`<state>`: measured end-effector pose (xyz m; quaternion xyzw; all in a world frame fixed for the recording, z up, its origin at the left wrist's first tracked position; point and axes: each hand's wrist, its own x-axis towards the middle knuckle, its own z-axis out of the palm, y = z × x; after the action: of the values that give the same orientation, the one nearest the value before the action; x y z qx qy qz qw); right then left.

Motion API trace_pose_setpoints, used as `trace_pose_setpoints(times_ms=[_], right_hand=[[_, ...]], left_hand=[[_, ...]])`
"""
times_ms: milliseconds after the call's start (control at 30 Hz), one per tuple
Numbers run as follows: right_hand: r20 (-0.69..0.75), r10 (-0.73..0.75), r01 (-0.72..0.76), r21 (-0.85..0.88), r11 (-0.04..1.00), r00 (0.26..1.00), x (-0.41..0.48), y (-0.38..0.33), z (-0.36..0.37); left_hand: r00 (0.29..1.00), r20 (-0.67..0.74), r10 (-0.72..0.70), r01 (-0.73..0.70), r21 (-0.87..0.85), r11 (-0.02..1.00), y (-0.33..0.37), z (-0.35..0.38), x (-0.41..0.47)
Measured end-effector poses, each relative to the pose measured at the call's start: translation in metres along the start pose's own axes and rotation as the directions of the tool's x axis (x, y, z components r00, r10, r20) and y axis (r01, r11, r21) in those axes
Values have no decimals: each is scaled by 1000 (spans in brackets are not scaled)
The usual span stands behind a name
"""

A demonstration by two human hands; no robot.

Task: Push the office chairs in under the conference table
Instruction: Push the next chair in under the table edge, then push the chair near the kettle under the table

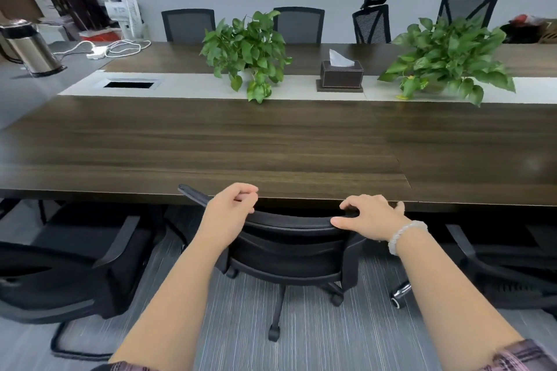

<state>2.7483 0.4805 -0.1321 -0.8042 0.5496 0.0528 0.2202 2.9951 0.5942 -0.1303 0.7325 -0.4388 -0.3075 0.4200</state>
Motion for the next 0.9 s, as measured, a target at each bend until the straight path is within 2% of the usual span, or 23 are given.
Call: trace_pose_setpoints(times_ms=[100,167,267,367,467,600,733,900], right_hand=[[2,-70,70,3,998,998,0,-46,-4],[-55,-157,163,136,977,986,-1,-81,-3],[-134,-232,266,403,876,964,-8,-135,6],[-179,-254,311,520,795,950,-13,-185,20],[-200,-307,366,543,756,930,-19,-239,37],[-151,-388,403,553,729,909,-24,-319,66],[-95,-438,420,516,746,894,-24,-398,99],[17,-465,413,430,802,885,-29,-502,147]], left_hand=[[993,-93,-73,71,-25,997,-13,-37,-9],[984,-151,-93,91,-24,996,-21,-63,-19],[956,-259,-134,117,-81,990,-37,-104,-39],[915,-355,-191,141,-163,977,-55,-150,-66],[863,-455,-217,141,-196,970,-76,-200,-92],[806,-539,-242,154,-205,967,-110,-271,-112],[792,-555,-253,198,-159,967,-148,-350,-125],[803,-511,-307,326,-55,944,-202,-452,-140]])
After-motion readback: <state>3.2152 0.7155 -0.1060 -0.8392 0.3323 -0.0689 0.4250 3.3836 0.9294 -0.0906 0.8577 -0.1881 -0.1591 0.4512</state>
